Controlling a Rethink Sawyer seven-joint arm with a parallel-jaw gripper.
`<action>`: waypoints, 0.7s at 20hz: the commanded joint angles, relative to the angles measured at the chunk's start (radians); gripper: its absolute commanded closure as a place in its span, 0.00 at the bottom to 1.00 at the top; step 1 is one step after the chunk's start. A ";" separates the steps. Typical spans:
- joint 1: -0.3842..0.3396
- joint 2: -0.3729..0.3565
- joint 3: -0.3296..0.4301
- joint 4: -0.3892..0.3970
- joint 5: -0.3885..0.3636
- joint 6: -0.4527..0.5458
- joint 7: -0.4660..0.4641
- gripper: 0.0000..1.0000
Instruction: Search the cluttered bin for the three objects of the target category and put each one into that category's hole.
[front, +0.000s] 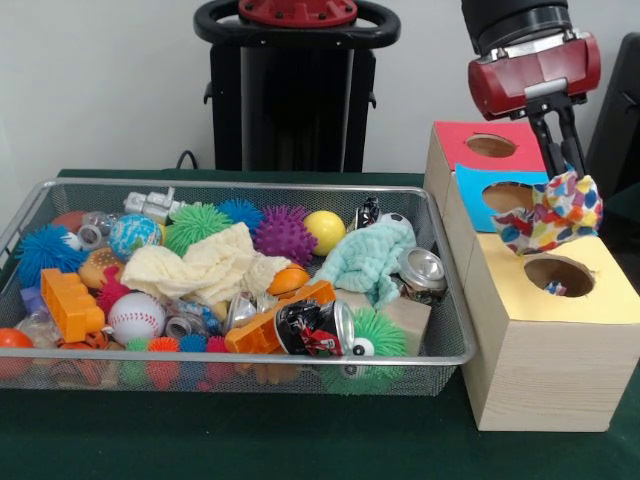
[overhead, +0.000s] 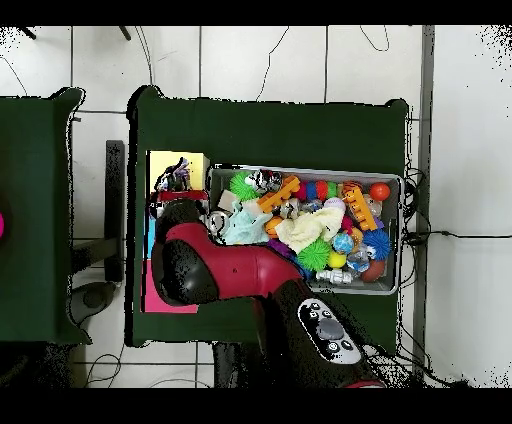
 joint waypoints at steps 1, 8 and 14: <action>0.036 0.082 -0.056 -0.093 0.056 -0.074 0.219 1.00; 0.069 0.120 -0.078 -0.123 0.090 -0.099 0.218 1.00; 0.104 0.166 -0.111 -0.158 0.108 -0.082 0.204 1.00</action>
